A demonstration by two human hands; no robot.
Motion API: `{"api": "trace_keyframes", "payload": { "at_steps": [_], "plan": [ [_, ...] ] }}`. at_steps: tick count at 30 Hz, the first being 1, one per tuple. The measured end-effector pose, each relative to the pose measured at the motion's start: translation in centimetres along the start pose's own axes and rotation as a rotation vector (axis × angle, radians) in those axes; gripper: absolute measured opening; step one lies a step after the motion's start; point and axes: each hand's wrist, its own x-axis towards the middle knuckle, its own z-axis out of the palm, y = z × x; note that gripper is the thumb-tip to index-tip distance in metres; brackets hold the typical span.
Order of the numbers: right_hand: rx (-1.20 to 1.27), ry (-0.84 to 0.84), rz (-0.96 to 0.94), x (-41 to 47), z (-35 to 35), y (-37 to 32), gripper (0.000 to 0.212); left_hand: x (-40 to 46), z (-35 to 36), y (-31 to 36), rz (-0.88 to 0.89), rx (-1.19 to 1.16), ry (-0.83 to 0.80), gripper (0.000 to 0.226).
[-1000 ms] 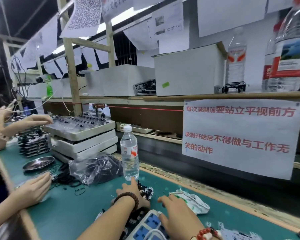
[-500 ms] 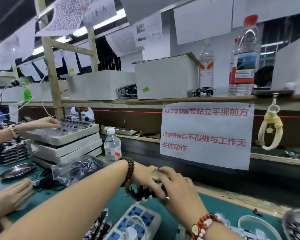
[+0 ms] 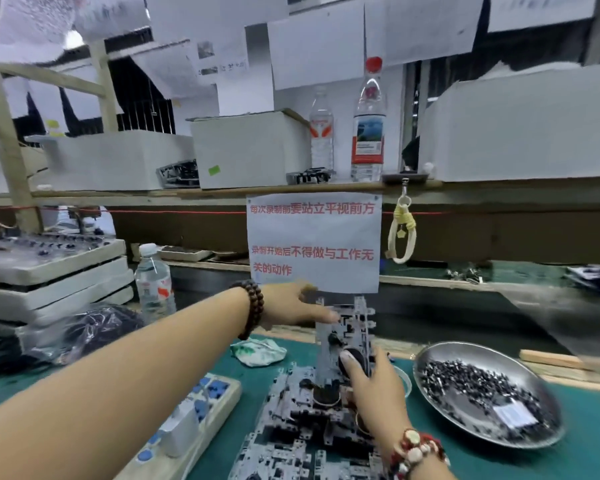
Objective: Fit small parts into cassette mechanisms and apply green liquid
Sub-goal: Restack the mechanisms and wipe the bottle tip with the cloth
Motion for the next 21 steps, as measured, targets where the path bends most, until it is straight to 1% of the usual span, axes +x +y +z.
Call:
{"api": "trace_keyframes", "payload": {
  "at_steps": [2, 3, 5, 6, 7, 9, 12, 14, 17, 19, 21],
  "plan": [
    [0.076, -0.042, 0.131, -0.4, -0.8, 0.9, 0.059, -0.1, 2.0, -0.1, 0.003, 0.027, 0.004, 0.077],
    [0.097, -0.055, 0.159, -0.7, -1.2, 1.3, 0.056, -0.1, 3.1, -0.2, 0.006, 0.04, 0.0, 0.077],
    [0.147, -0.062, 0.19, -1.1, -1.9, 1.7, 0.037, 0.3, 5.3, -0.2, 0.008, 0.072, -0.022, 0.077],
    [0.19, -0.066, 0.224, -1.4, -2.2, 1.7, 0.031, 0.5, 6.3, 0.0, 0.01, 0.087, -0.033, 0.077],
    [0.254, -0.07, 0.273, -1.5, -2.6, 1.8, 0.031, 0.6, 7.2, 0.2, 0.015, 0.094, -0.04, 0.076],
    [0.35, -0.08, 0.384, -1.8, -3.2, 1.9, 0.037, 0.8, 8.8, 0.7, 0.037, 0.091, -0.043, 0.074],
    [0.295, -0.112, 0.463, -2.1, -4.1, 2.6, 0.045, 0.8, 11.0, 1.1, 0.05, 0.127, -0.073, 0.074],
    [0.237, -0.118, 0.48, -2.1, -4.4, 3.0, 0.044, 0.8, 12.1, 0.9, 0.023, 0.172, -0.082, 0.071],
    [0.188, -0.102, 0.446, -2.0, -4.3, 3.4, 0.036, 0.6, 12.8, 0.6, 0.019, 0.182, -0.042, 0.064],
    [0.131, -0.131, 0.426, -1.9, -3.9, 3.1, 0.032, 0.3, 12.7, 0.5, 0.026, 0.205, -0.024, 0.062],
    [-0.058, -0.15, 0.348, -1.4, -3.5, 3.5, 0.039, -0.2, 12.0, 0.3, 0.041, 0.222, 0.009, 0.058]
  ]
}}
